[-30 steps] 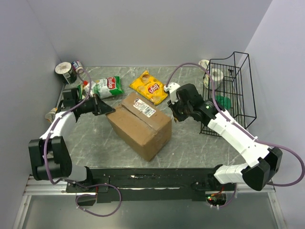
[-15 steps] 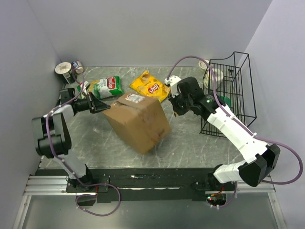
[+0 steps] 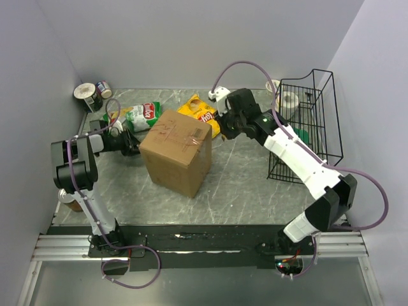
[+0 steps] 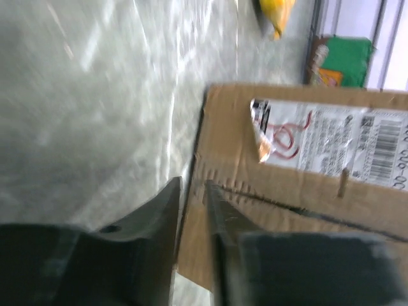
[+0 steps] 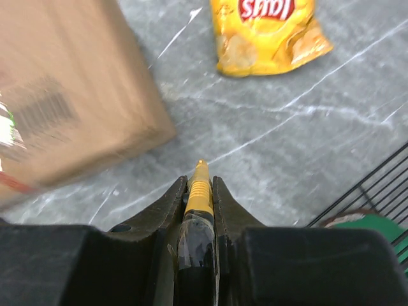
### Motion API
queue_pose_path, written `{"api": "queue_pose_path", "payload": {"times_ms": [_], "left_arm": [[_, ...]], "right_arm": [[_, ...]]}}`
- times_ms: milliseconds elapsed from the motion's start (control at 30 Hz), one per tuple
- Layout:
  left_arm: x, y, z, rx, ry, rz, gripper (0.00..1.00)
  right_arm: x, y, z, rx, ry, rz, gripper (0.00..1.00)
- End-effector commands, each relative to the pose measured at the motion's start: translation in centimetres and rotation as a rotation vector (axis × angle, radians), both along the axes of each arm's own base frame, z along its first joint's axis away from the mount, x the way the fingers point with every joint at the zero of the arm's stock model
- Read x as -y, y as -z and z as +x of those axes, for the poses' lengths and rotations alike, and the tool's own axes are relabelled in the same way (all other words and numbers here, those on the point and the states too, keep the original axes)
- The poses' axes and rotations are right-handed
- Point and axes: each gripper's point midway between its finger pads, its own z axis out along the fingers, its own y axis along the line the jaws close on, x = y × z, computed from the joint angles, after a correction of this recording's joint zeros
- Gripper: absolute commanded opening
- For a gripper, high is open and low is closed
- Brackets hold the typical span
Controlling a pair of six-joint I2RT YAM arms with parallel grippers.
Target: Unpack the express box
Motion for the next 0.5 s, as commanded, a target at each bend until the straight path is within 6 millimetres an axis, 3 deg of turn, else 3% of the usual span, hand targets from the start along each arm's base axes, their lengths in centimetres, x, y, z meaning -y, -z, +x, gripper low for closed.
{"api": "queue_pose_path", "payload": {"times_ms": [0,67,100,167,200,267,300,467], "left_arm": [[-3.8,-5.5,2.2,0.175,-0.127,0.177,0.34],[-5.8,-6.9,1.9,0.237,-0.18,0.278,0.38],[-6.3,-8.8,0.6,0.271,-0.184,0.313,0.38],[-5.9,-10.0,-1.2,0.33,-0.129,0.367,0.33],[-5.2,-12.0,-2.5,0.392,-0.1,0.37,0.27],[-3.1,-12.7,-5.7,0.412,-0.011,0.305,0.09],[-1.8,-14.2,-7.2,0.465,0.03,0.276,0.04],[4.0,-15.4,-13.2,0.493,0.278,0.138,0.01]], "right_arm": [[0.9,-3.2,4.4,0.15,0.043,0.011,0.0],[2.2,-3.5,6.3,0.165,0.083,0.006,0.0],[2.4,-2.7,7.4,0.151,0.097,-0.006,0.0],[2.6,-3.5,9.1,0.178,0.109,0.017,0.0],[2.3,-3.2,10.1,0.182,0.104,0.013,0.0],[1.1,-3.2,10.9,0.195,0.071,0.041,0.0],[0.4,-2.8,11.3,0.187,0.06,0.052,0.0],[-2.4,-1.5,10.8,0.168,-0.014,0.066,0.0]]}}
